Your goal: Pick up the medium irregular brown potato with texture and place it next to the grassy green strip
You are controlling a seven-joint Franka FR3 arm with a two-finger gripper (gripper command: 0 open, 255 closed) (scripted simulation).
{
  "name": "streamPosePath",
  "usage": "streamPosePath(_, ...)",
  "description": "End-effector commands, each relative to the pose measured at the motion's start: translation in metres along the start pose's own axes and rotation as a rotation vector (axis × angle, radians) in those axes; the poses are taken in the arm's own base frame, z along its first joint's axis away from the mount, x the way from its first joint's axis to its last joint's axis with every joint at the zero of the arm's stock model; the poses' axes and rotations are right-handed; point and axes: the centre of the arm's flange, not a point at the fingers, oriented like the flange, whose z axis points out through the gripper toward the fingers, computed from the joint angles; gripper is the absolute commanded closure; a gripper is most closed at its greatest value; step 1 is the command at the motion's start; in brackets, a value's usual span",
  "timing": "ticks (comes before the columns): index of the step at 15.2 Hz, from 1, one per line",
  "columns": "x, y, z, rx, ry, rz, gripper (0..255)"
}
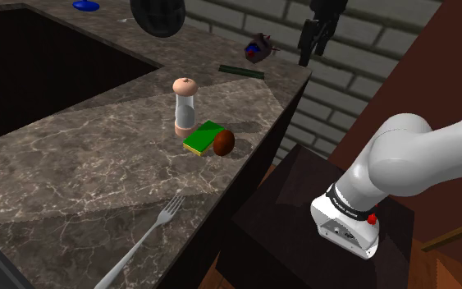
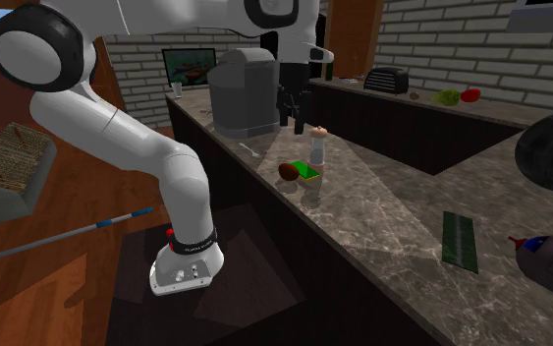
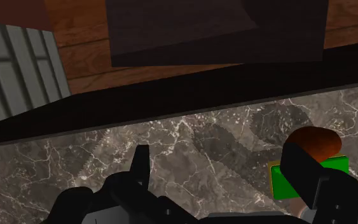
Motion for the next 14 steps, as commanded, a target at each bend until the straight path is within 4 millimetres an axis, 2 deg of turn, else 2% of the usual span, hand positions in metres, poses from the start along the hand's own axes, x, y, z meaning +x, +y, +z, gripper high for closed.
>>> streamPosePath(1,0.000,0.000,0.000,0.000,0.000,0.000,0)
streamPosePath(7,0.014,-0.053,0.051,0.036,0.014,0.195,0)
streamPosePath(14,0.044,-0.112,0.108,0.079,0.031,0.423,0)
